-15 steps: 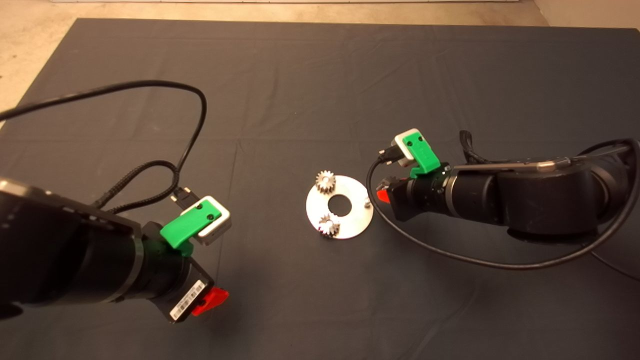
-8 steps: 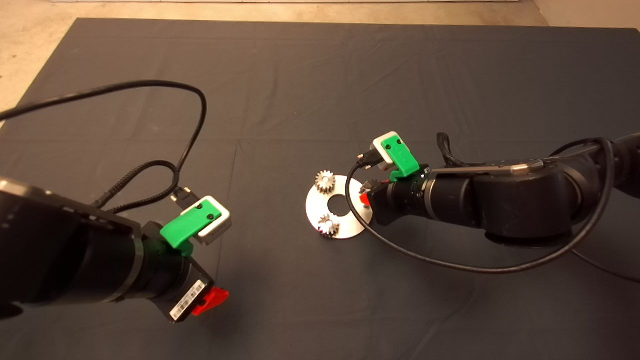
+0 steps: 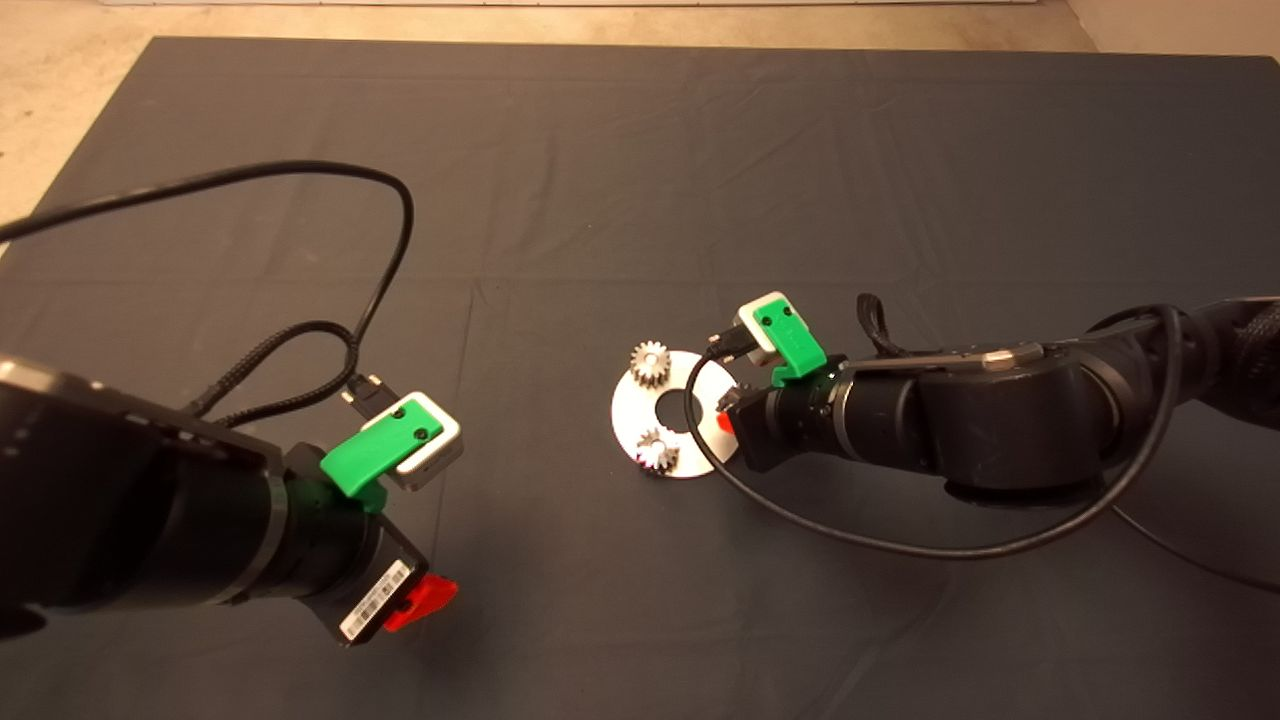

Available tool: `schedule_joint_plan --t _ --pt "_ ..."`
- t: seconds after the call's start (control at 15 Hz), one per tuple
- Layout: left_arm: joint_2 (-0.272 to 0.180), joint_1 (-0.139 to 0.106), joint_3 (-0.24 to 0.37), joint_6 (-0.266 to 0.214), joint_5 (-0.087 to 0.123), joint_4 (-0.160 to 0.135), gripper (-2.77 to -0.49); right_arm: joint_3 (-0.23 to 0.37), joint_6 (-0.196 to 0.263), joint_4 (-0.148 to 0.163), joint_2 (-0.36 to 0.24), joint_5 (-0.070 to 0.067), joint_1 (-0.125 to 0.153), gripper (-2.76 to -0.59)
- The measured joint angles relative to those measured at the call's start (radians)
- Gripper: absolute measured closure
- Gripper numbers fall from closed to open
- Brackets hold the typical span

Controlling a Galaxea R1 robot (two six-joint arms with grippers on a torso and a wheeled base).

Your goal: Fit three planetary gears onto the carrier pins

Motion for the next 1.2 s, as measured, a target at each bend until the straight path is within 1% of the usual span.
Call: schedule_joint_plan --t 0.07,0.13,0.2,0.47,0.93,1.0,1.2 --pt "0.0 0.0 0.0 0.0 0.0 0.0 -2.34 -0.011 0.0 0.0 0.0 0.001 0.0 -1.03" --pt "0.0 0.0 0.0 0.0 0.0 0.0 -2.33 -0.021 -0.001 -0.001 0.0 -0.002 -0.001 -1.03" --pt "0.0 0.0 0.0 0.0 0.0 0.0 -2.34 -0.026 -0.003 -0.001 0.0 -0.002 -0.003 -1.03" --pt "0.0 0.0 0.0 0.0 0.0 0.0 -2.34 -0.055 -0.007 -0.001 0.011 -0.001 -0.005 -1.03" --pt "0.0 0.0 0.0 0.0 0.0 0.0 -2.34 -0.079 -0.026 -0.001 0.027 0.0 -0.005 -1.02" --pt "0.0 0.0 0.0 0.0 0.0 0.0 -2.34 -0.079 -0.026 -0.002 0.027 -0.001 -0.007 -1.02" --pt "0.0 0.0 0.0 0.0 0.0 0.0 -2.34 -0.083 -0.039 -0.002 0.027 0.0 -0.033 -1.02"
